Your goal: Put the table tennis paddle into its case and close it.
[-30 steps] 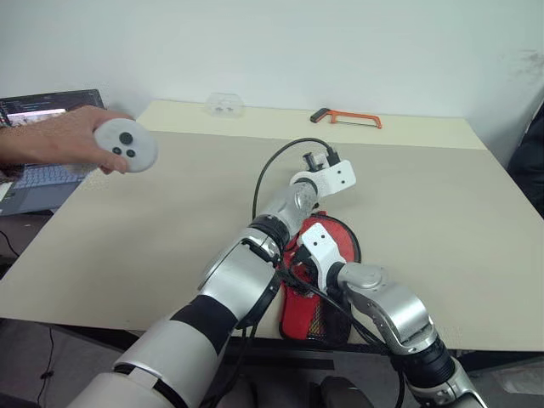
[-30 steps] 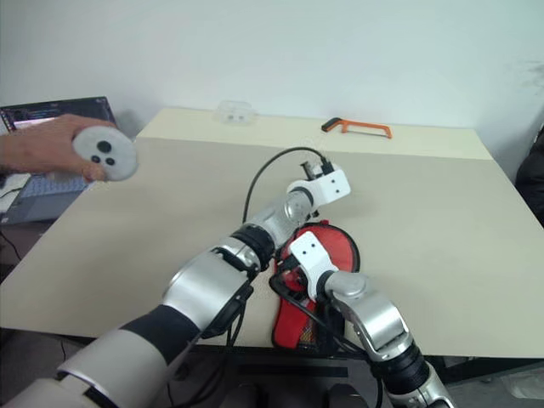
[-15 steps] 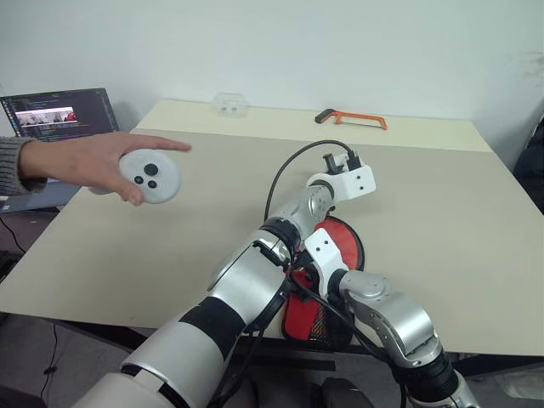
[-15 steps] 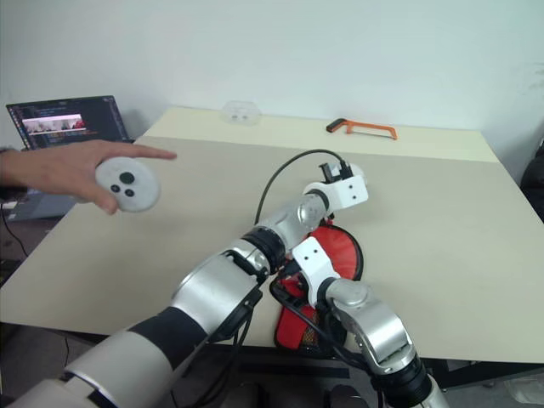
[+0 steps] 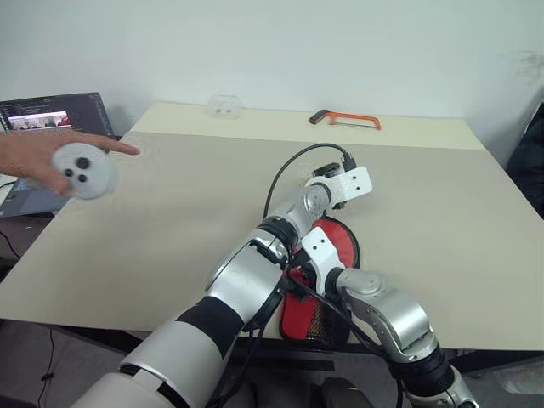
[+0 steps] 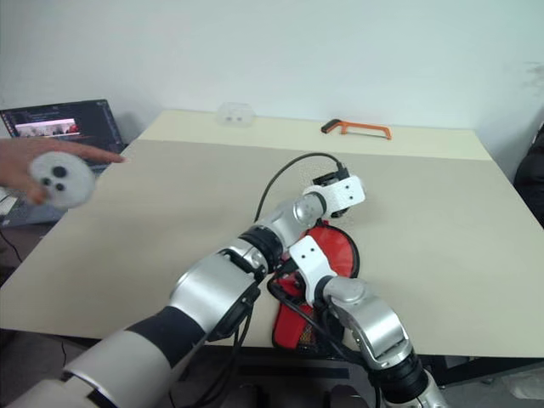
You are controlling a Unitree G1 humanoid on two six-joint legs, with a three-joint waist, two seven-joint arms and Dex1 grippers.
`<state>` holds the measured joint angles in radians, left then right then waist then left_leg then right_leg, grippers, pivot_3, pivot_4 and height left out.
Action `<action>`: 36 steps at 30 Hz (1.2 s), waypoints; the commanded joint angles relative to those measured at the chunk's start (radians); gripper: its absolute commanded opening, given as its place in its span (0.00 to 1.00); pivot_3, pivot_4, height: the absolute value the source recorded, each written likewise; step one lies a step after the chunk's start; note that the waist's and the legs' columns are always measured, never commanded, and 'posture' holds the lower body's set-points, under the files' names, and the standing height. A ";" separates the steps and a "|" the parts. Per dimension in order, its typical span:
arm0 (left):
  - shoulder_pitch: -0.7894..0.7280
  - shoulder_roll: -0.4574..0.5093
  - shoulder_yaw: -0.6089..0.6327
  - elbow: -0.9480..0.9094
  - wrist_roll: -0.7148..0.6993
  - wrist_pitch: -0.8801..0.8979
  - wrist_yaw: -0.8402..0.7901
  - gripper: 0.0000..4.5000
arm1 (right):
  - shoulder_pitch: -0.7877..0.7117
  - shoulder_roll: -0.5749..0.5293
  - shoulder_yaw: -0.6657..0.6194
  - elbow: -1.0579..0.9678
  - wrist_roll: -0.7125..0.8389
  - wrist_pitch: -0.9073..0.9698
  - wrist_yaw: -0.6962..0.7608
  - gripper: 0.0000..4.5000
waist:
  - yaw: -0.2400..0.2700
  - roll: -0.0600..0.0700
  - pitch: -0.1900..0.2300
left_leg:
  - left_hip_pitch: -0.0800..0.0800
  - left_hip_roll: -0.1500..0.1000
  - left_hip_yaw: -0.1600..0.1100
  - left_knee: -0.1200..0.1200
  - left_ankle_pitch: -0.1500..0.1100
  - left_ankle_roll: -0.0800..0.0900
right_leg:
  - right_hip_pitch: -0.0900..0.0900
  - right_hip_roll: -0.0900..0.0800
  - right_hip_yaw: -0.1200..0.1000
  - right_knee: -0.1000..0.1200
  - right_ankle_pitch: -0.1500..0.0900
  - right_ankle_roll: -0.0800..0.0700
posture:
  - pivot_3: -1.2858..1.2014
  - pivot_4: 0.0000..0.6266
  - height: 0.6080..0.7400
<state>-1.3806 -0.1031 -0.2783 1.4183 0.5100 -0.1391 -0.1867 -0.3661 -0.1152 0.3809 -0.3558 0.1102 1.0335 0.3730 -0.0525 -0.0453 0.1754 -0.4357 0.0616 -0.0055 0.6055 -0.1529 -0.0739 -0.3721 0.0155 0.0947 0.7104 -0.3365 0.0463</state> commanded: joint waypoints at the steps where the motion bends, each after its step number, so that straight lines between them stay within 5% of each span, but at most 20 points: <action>1: -0.019 0.009 0.034 -0.043 -0.049 -0.043 -0.139 0.99 | 0.026 -0.003 0.033 0.115 0.024 0.037 0.023 1.00 | -0.007 0.001 0.000 | 0.000 0.000 0.000 0.000 0.000 0.000 | 0.000 0.000 0.000 0.000 0.000 0.000 | 0.52 0.24 1.00; 15: -0.087 0.280 0.218 -0.176 -0.325 -0.096 -0.785 0.99 | -0.069 -0.132 0.010 0.221 0.044 -0.078 0.170 1.00 | -0.032 0.002 -0.001 | 0.001 0.001 0.001 -0.001 0.000 0.000 | 0.000 0.001 0.002 0.000 0.000 0.000 | 0.52 0.24 1.00; 23: 0.074 0.564 0.306 -0.672 -0.579 0.138 -1.163 0.99 | -0.153 -0.307 -0.188 -0.031 0.238 0.079 0.318 1.00 | -0.031 0.005 0.002 | 0.000 0.001 0.003 -0.007 0.000 0.000 | -0.002 0.000 0.002 -0.004 0.000 0.000 | 0.52 0.24 1.00; 29: 0.322 0.666 0.292 -1.147 -0.664 0.497 -1.113 0.99 | -0.197 -0.501 -0.395 -0.169 0.431 0.148 0.457 1.00 | -0.028 0.008 0.006 | -0.002 0.002 0.001 -0.011 0.000 0.000 | -0.003 0.000 0.000 -0.008 -0.001 -0.003 | 0.52 0.24 1.00; 32: 0.473 0.637 0.280 -1.358 -0.703 0.632 -1.025 0.99 | -0.264 -0.538 -0.522 -0.126 0.521 0.163 0.476 1.00 | -0.023 0.008 0.006 | -0.004 0.002 0.001 -0.011 0.000 0.000 | -0.002 -0.001 0.000 -0.012 0.002 -0.006 | 0.52 0.24 1.00; 36: 0.629 0.509 0.270 -1.518 -0.748 0.788 -0.829 0.99 | -0.398 -0.482 -0.588 0.056 0.458 0.176 0.288 1.00 | -0.014 0.008 0.006 | -0.003 0.002 0.000 -0.011 0.000 0.000 | -0.001 -0.001 -0.001 -0.012 0.002 -0.005 | 0.52 0.24 1.00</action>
<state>-0.7696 0.4265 0.0023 -0.0206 -0.2153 0.5944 -1.0953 -0.7275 -0.6174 -0.1729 -0.3586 0.6029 1.2084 0.7523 -0.0662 -0.0376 0.1813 -0.4382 0.0635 -0.0052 0.5952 -0.1527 -0.0734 -0.3728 0.0145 0.0943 0.6988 -0.3343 0.0418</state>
